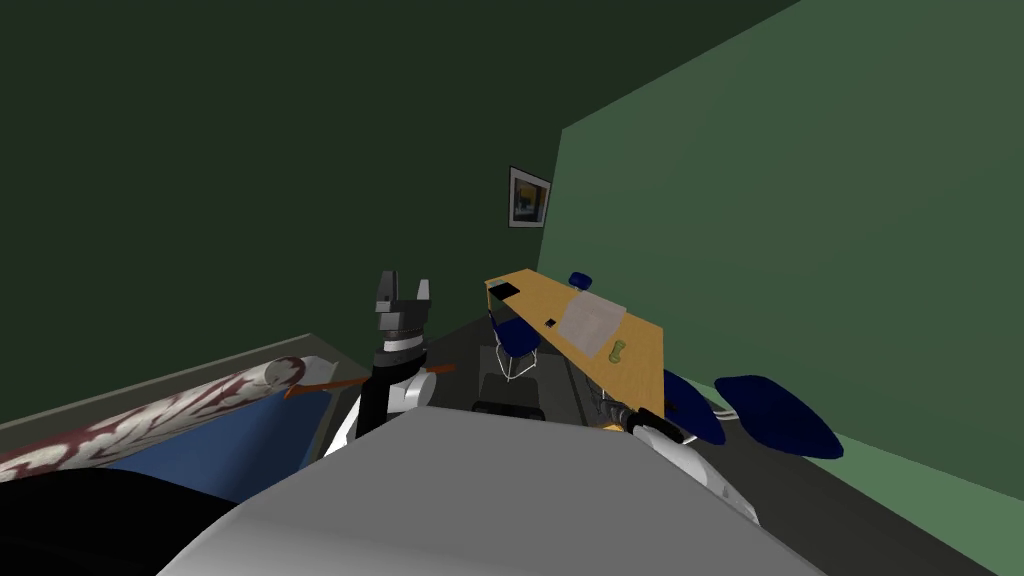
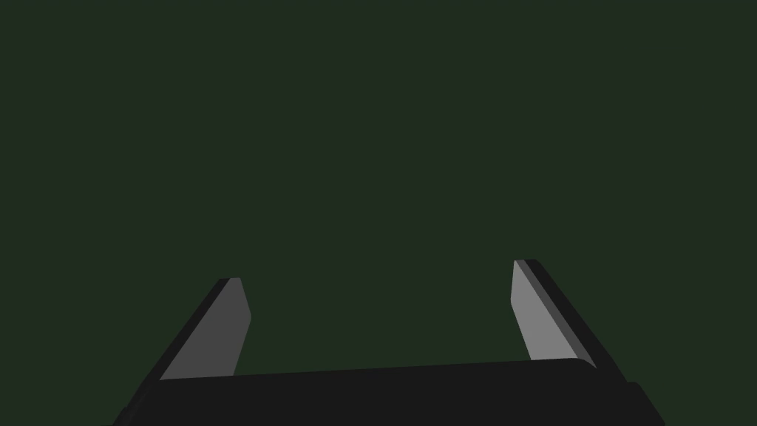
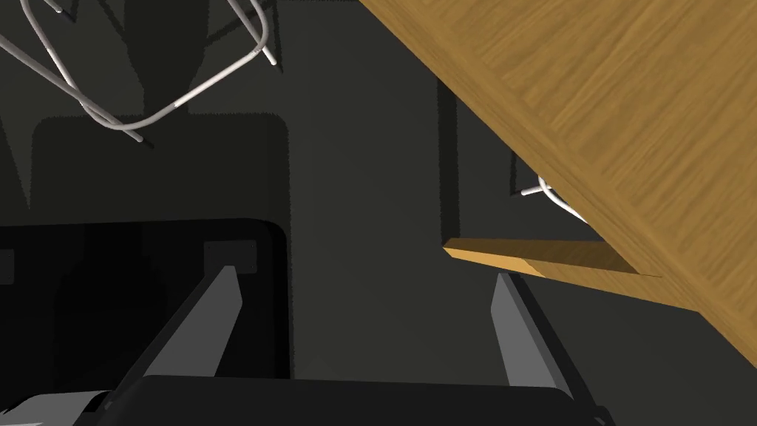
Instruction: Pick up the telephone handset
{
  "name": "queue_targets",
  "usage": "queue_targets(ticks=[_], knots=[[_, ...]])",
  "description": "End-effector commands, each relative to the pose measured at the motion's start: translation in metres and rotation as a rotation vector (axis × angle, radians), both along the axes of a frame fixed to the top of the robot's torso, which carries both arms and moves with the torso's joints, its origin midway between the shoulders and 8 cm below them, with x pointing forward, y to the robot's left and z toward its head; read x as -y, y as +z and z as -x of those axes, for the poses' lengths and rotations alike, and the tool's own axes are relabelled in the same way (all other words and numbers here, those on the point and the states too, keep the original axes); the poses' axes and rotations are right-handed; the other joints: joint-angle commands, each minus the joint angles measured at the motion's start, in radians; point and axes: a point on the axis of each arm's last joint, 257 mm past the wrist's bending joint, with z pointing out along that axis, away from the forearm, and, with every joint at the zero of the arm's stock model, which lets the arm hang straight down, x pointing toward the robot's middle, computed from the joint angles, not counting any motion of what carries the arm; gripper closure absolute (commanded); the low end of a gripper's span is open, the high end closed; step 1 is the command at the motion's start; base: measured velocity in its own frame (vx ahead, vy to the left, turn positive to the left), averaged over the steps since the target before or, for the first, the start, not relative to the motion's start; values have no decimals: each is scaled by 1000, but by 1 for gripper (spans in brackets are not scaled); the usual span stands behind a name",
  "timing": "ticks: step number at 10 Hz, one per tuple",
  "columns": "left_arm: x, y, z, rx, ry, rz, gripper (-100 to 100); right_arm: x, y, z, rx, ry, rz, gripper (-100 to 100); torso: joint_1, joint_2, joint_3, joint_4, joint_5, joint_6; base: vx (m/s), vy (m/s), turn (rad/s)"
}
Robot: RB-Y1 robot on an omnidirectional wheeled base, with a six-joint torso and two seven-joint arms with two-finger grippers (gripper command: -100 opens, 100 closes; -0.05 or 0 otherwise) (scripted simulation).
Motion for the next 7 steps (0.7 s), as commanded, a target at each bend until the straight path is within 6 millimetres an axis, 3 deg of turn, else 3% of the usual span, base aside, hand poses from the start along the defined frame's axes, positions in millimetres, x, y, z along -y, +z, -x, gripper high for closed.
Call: queue_targets(ticks=[1, 2, 3, 4, 5, 6, 7], knots=[[0, 0, 0, 0, 0, 0, 0, 23, 1, 4, -40, -62, -22, -100, 0, 0, 0, 0, 0, 0, 10, -15, 63], [0, 0, 0, 0, 0, 0, 0, 24, 2, 4, -40, -64, -21, -100, 0, -1, 0, 0, 0, 0, 13, -19, 46], [0, 0, 0, 0, 0, 0, 0, 45, 5, 4, -65, -119, -37, -100, 0, -1, 0, 0, 0, 0, 18, -21, 94], [0, 0, 0, 0, 0, 0, 0, 45, 6, 4, -64, -121, -38, -100, 0, -1, -1, 0, 0, 0, 19, -20, 57], [0, 0, 0, 0, 0, 0, 0, 66, 12, 1, -84, -179, -54, -100, 0, -1, -1, 0, 0, 0, 37, -10, 109], [0, 0, 0, 0, 0, 0, 0, 66, 12, 1, -83, -182, -56, -100, 0, -2, -1, 0, 0, 0, 32, -10, 74], [0, 0, 0, 0, 0, 0, 0, 87, 20, -2, -99, -242, -69, -100, 1, -2, -1, -1, 0, 0, 37, -15, 116]])
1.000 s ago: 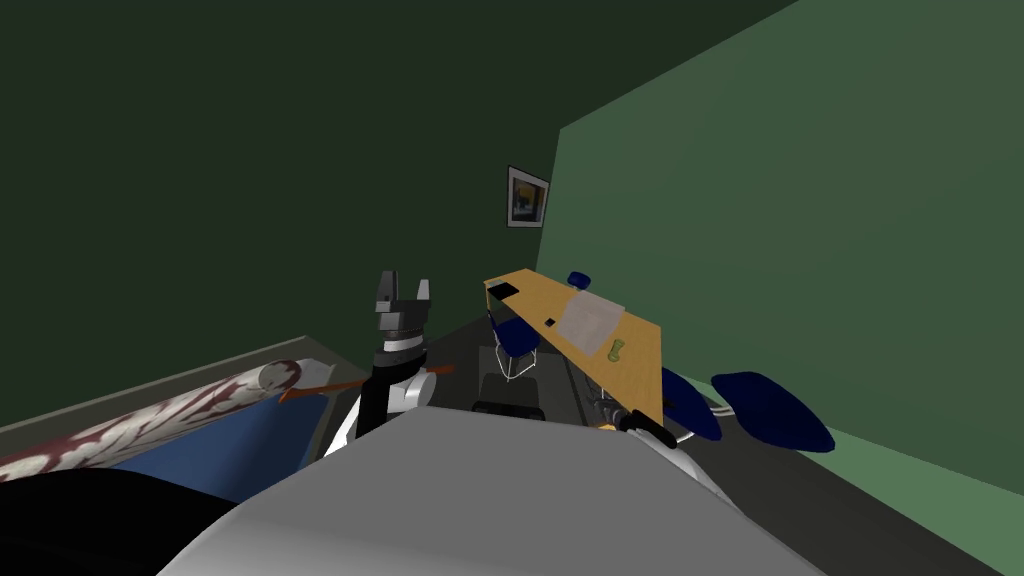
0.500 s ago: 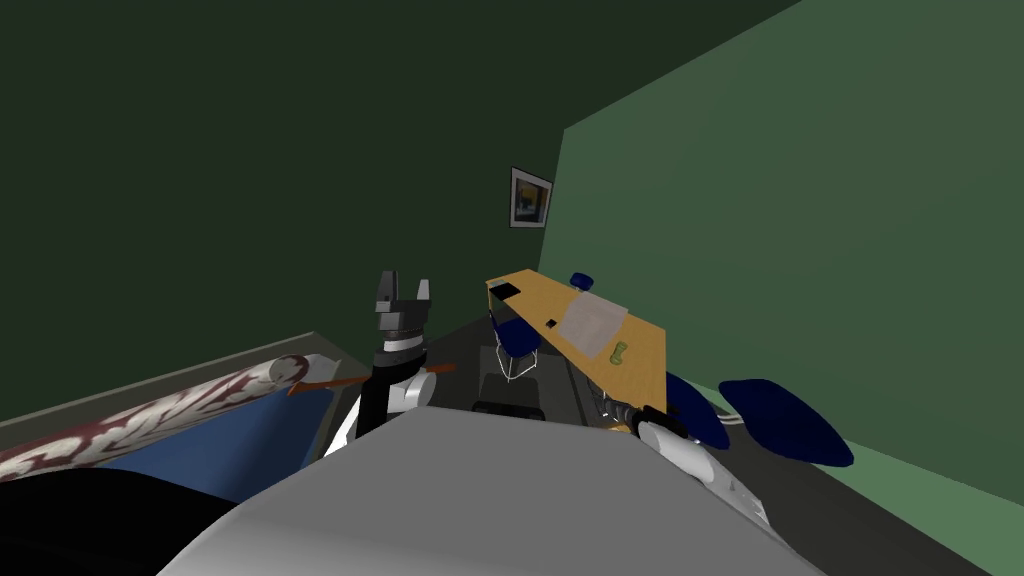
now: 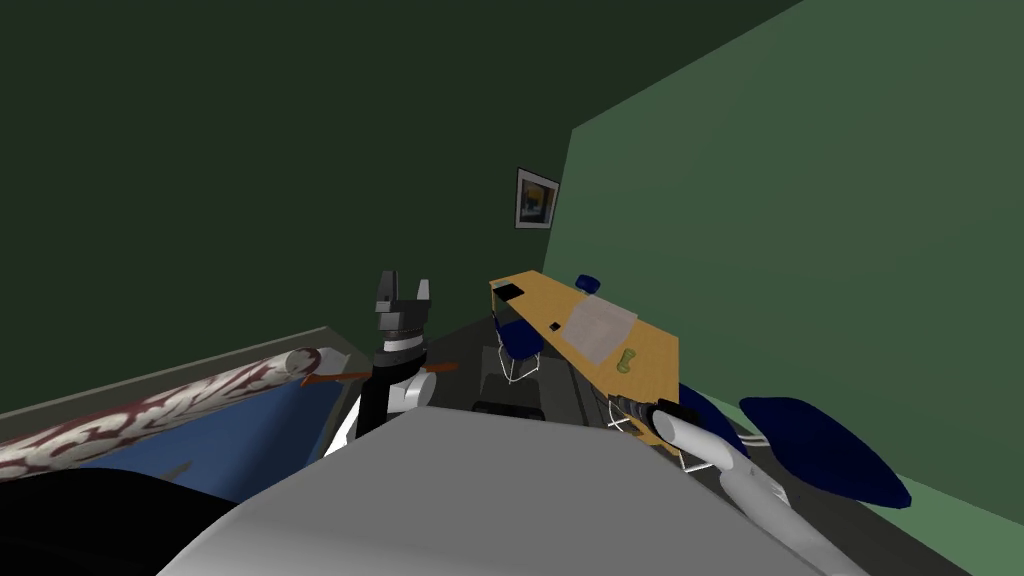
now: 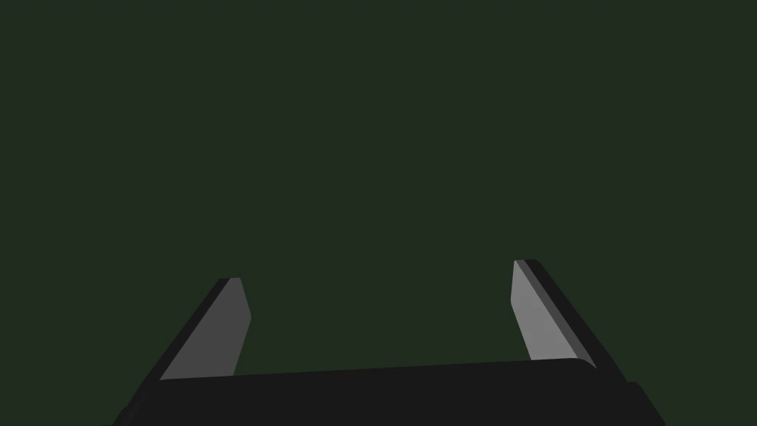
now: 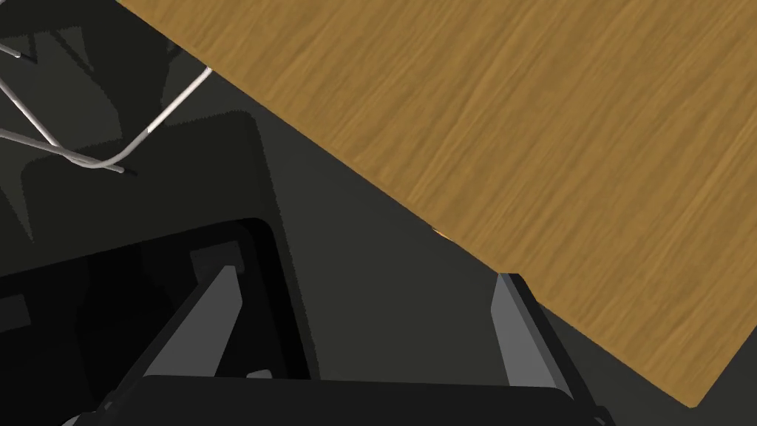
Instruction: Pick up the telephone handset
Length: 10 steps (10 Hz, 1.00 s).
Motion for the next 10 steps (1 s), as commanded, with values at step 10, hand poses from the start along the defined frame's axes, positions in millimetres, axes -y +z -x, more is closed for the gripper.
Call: queue_targets(ticks=[10], knots=[[0, 0, 0, 0, 0, 0, 0, 78, 35, 0, -74, -384, -135, -100, -2, -1, -1, 0, -1, 1, 51, -41, 102]])
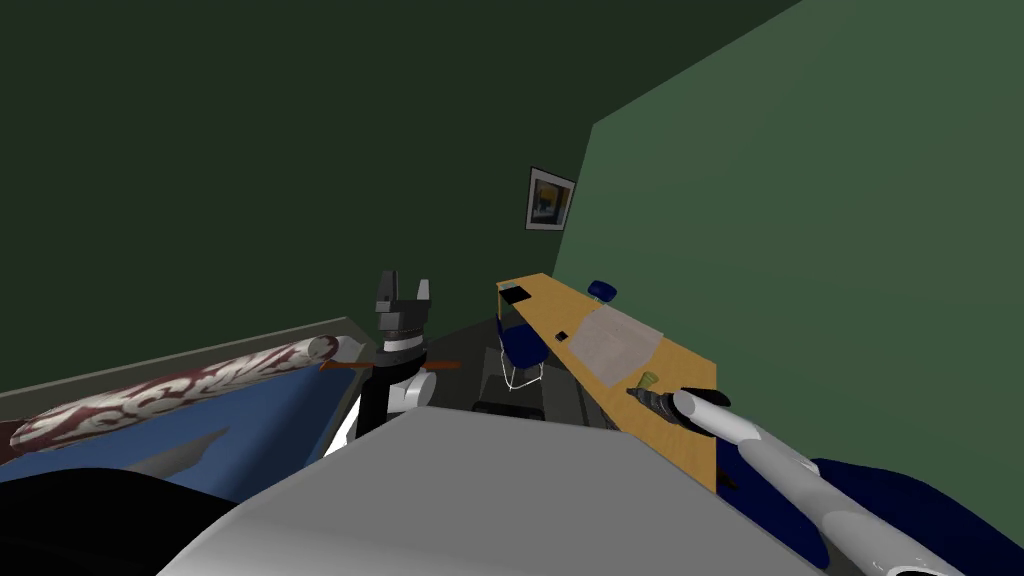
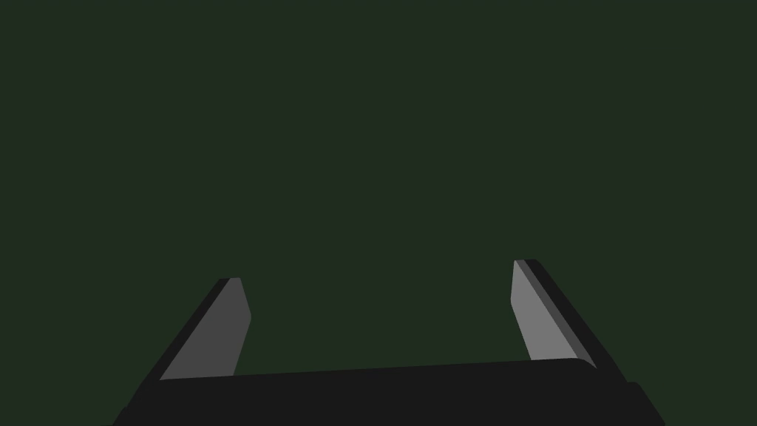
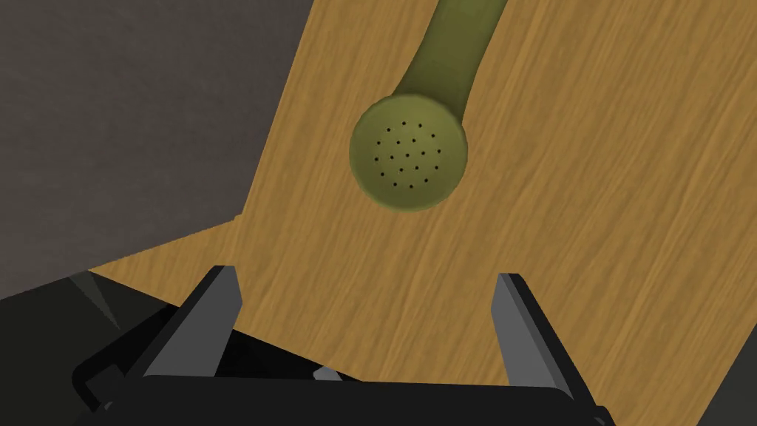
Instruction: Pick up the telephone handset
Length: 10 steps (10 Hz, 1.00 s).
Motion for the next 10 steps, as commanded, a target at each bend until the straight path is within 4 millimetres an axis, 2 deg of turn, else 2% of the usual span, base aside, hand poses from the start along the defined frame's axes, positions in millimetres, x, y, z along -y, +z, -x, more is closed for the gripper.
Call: queue_targets(ticks=[1, 2, 6, 7, 8, 10], knots=[[0, 0, 0, 0, 0, 0, 0, 4, 1, 4, -8, -44, -21, -100, 0, 0, 0, 0, 0, 0, 51, -68, 79], [0, 0, 0, 0, 0, 0, 0, 10, 1, 12, -31, -107, -47, -100, 0, 1, 0, 0, 0, 1, 56, -105, 115], [0, 0, 0, 0, 0, 0, 0, 15, -5, 35, -80, -240, -114, -100, -4, -1, -1, 0, -1, 0, 70, -120, 113], [0, 0, 0, 0, 0, 0, 0, 14, -10, 46, -107, -294, -142, -100, -2, 0, 0, 0, -1, 1, 70, -92, 103], [0, 0, 0, 0, 0, 0, 0, 14, -10, 47, -108, -295, -142, -100, -2, -1, 0, 0, -1, 0, 62, -88, 68], [0, 0, 0, 0, 0, 0, 0, 8, -21, 69, -157, -375, -187, -100, -2, -1, -1, 0, -1, 0, 75, -120, 115]])
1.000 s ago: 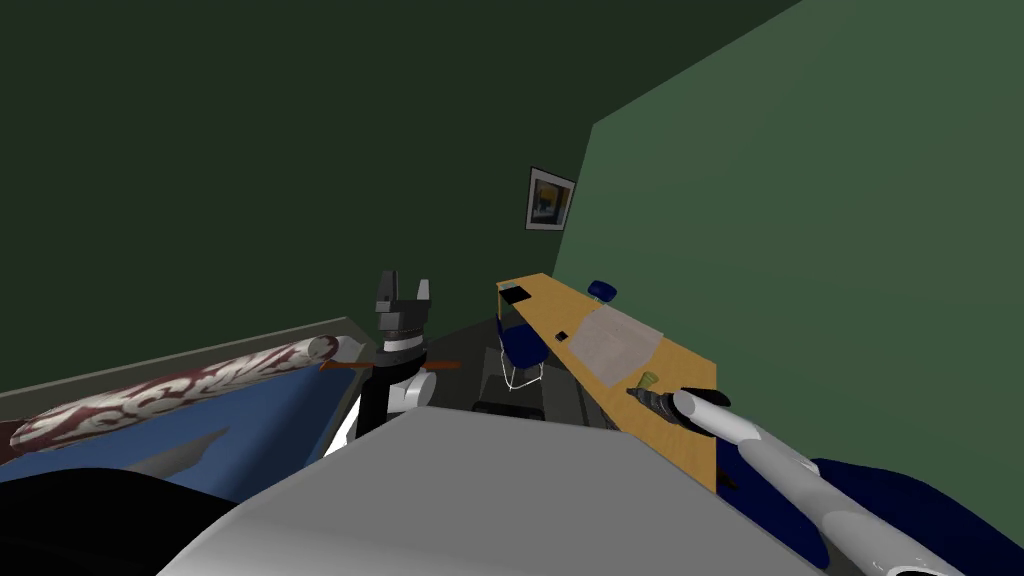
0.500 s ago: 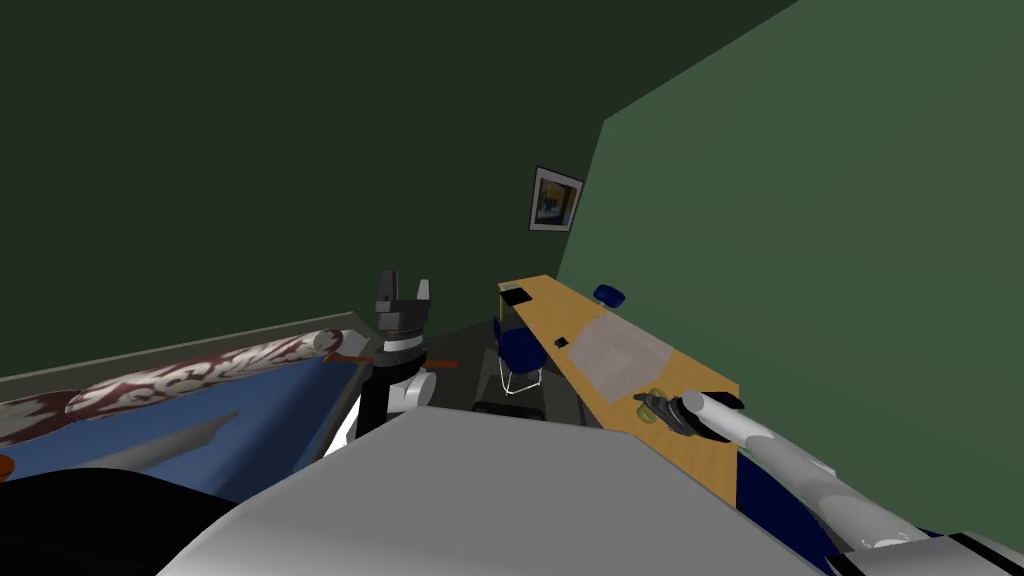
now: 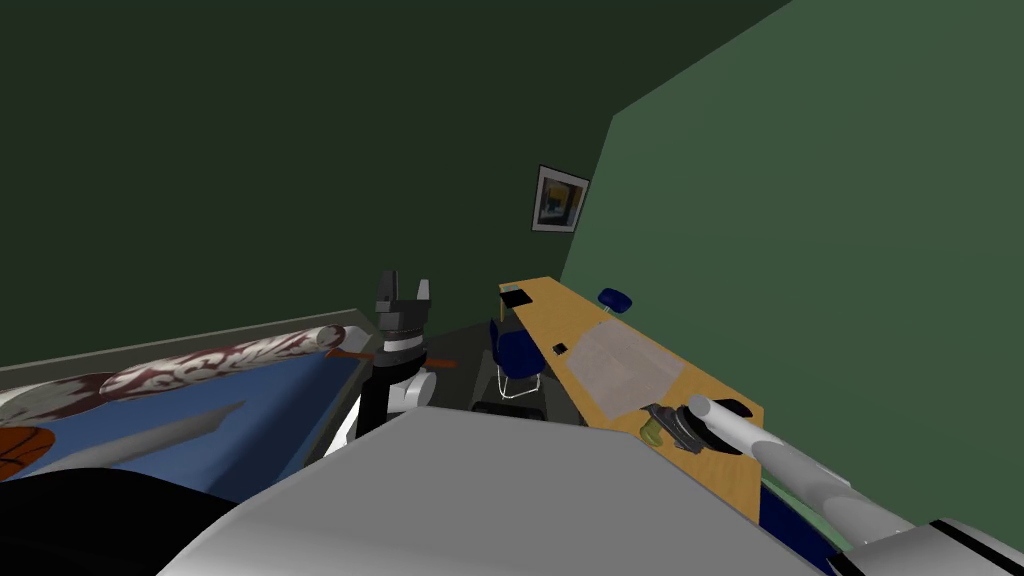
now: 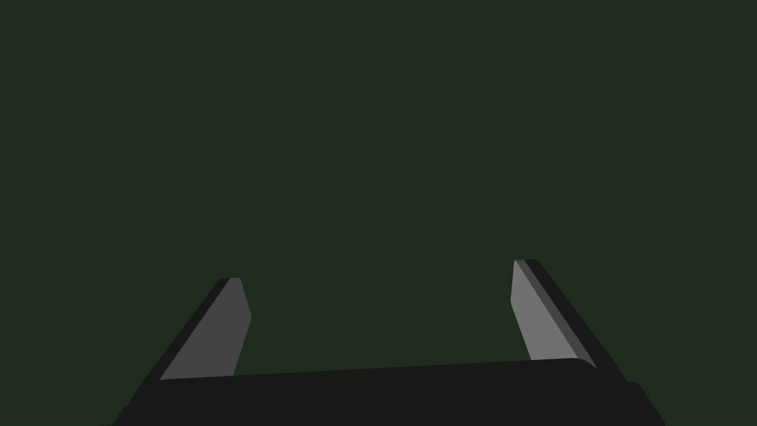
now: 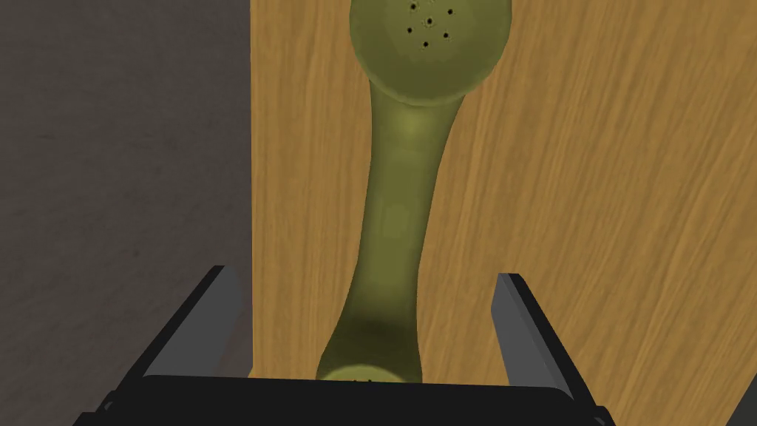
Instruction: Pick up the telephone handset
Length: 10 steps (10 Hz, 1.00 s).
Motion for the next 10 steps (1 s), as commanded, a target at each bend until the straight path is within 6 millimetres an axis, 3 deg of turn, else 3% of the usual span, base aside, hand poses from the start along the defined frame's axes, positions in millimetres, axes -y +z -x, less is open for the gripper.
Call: queue_targets(ticks=[1, 2, 3, 4, 5, 7, 8, 9, 10], knots=[[0, 0, 0, 0, 0, 0, 0, -1, -5, 9, -17, -30, -14, -100, 0, 0, 0, 0, 0, 0, 47, -110, 49], [0, 0, 0, 0, 0, 0, 0, -5, -12, 23, -46, -68, -36, -100, 2, 1, 1, 0, 0, 1, 46, -96, 88], [0, 0, 0, 0, 0, 0, 0, -2, -6, 15, -31, -46, -24, -100, 2, 2, 1, 0, 0, 0, 25, -51, 29], [0, 0, 0, 0, 0, 0, 0, -3, -7, 16, -34, -51, -27, 0, 5, 3, 2, 1, 1, 1, 4, -10, -2], [0, 0, 0, 0, 0, 0, 0, -9, -18, 20, -32, -43, -26, -100, 8, 4, 2, 1, 2, 1, 44, -26, -38], [0, 0, 0, 0, 0, 0, 0, -16, -30, 25, -31, -36, -25, -100, 7, 2, 1, 0, 1, 1, 69, -36, -48], [0, 0, 0, 0, 0, 0, 0, -15, -26, 24, -32, -37, -26, -100, 7, 1, 1, 0, 1, 1, 28, -13, -5], [0, 0, 0, 0, 0, 0, 0, -15, -26, 24, -31, -37, -25, 100, 8, 3, 2, 0, 2, 0, 5, -3, 3], [0, 0, 0, 0, 0, 0, 0, -15, -26, 24, -31, -37, -25, 100, 9, 4, 2, 1, 2, 1, 0, -3, -11]])
